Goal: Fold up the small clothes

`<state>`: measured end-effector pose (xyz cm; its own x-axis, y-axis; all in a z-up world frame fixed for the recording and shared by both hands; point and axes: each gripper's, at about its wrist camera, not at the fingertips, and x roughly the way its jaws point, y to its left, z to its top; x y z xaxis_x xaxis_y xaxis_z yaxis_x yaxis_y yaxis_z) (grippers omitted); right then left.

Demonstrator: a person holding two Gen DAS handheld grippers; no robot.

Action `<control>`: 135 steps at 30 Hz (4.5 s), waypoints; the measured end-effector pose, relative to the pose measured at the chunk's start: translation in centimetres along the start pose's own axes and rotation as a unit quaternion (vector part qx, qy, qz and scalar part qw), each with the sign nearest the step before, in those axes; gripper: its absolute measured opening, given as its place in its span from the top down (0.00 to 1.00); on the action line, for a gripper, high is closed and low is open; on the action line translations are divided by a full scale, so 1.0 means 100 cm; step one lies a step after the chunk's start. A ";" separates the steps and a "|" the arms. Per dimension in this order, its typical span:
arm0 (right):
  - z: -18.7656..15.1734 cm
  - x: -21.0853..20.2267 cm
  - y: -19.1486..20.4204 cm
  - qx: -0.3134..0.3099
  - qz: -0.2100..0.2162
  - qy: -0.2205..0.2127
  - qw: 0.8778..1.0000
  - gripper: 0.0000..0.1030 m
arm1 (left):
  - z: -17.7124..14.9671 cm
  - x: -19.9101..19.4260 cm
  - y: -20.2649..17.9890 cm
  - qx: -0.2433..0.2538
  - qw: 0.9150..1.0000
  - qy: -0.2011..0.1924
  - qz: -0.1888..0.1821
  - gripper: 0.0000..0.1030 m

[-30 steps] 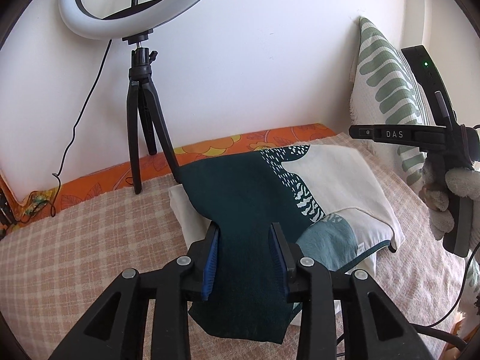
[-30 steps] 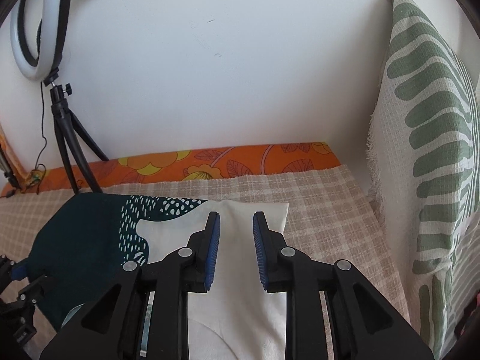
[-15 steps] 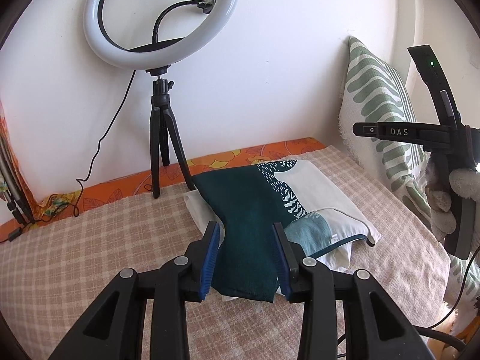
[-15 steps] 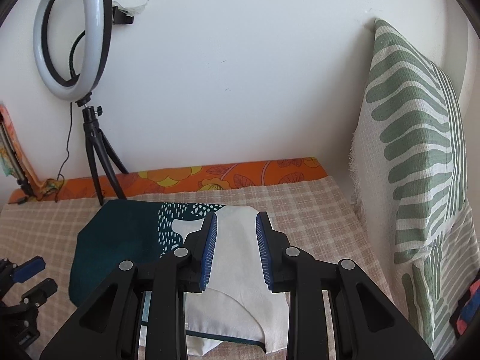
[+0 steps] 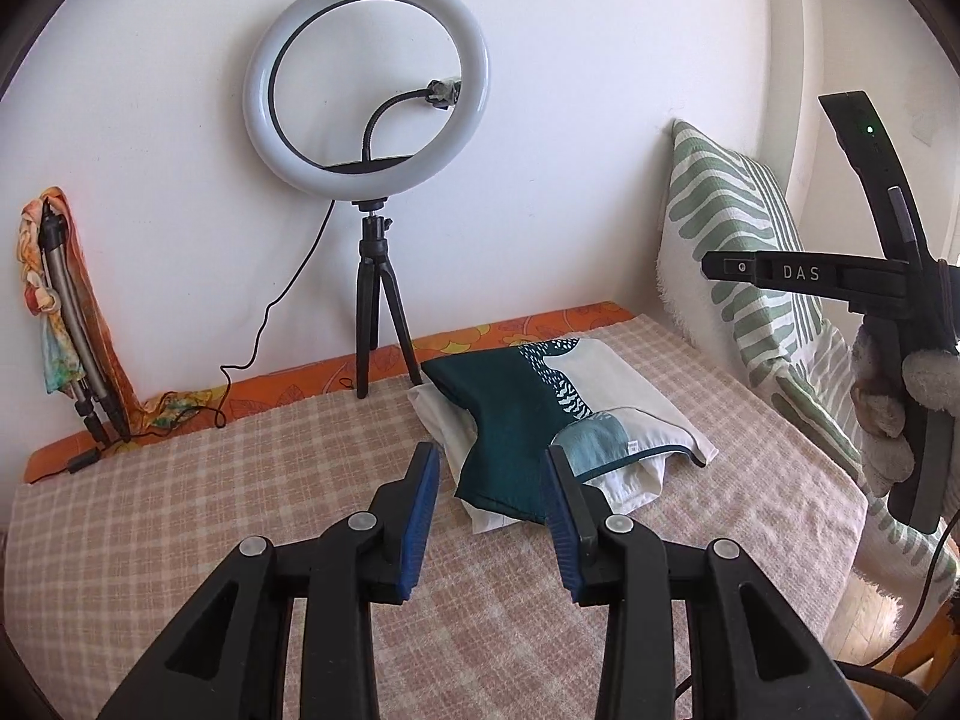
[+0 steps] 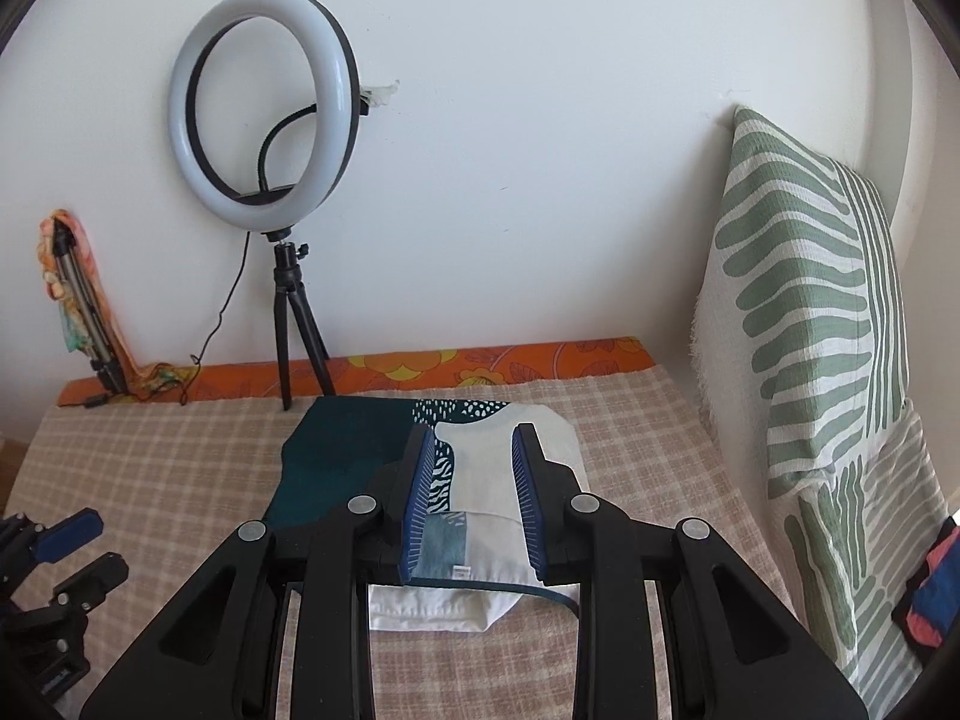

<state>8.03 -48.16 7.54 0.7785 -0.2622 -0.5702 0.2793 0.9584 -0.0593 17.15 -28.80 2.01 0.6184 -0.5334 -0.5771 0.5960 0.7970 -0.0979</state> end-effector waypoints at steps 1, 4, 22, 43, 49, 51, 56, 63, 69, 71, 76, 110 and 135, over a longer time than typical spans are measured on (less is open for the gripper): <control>-0.002 -0.006 0.006 -0.002 -0.003 -0.002 1.000 0.76 | -0.003 -0.007 0.002 0.000 1.000 -0.002 0.001 0.63; -0.012 -0.024 0.023 -0.010 -0.002 -0.006 1.000 0.76 | -0.012 -0.027 0.009 0.001 1.000 -0.010 0.003 0.52; -0.092 -0.084 0.112 0.017 0.034 -0.035 0.999 0.27 | -0.088 -0.097 0.042 0.020 1.000 -0.022 0.003 0.15; -0.153 -0.061 0.119 0.047 -0.022 -0.008 0.999 0.22 | -0.132 -0.094 0.047 0.049 0.998 0.004 0.040 0.00; -0.155 -0.060 0.116 0.054 -0.028 -0.010 0.998 0.22 | -0.138 -0.090 0.050 0.049 0.997 0.018 0.054 0.00; -0.154 -0.062 0.116 0.058 -0.028 -0.014 0.998 0.22 | -0.139 -0.089 0.050 0.048 0.997 0.020 0.059 0.00; -0.153 -0.063 0.119 0.054 -0.026 -0.020 0.998 0.21 | -0.139 -0.089 0.049 0.048 0.997 0.020 0.061 0.00; -0.152 -0.062 0.120 0.053 -0.026 -0.019 0.998 0.21 | -0.139 -0.089 0.050 0.047 0.997 0.026 0.063 0.00; -0.153 -0.061 0.120 0.052 -0.025 -0.019 0.998 0.21 | -0.139 -0.089 0.051 0.048 0.997 0.025 0.063 0.00; -0.152 -0.061 0.120 0.051 -0.024 -0.018 0.998 0.21 | -0.139 -0.089 0.051 0.048 0.997 0.025 0.063 0.00; -0.152 -0.059 0.121 0.049 -0.022 -0.018 0.998 0.21 | -0.139 -0.089 0.051 0.048 0.997 0.026 0.061 0.00; -0.151 -0.056 0.124 0.046 -0.008 -0.012 0.999 0.21 | -0.139 -0.092 0.047 0.057 0.997 0.022 0.057 0.00; -0.150 -0.051 0.125 0.040 -0.002 -0.008 0.999 0.21 | -0.137 -0.093 0.045 0.060 0.996 0.023 0.056 0.00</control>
<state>-0.92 -33.15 -2.61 0.7865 -0.2680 -0.5565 0.3257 0.9455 0.0050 7.07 -16.33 -4.13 0.6613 -0.4277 -0.6162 0.5837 0.8094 0.0645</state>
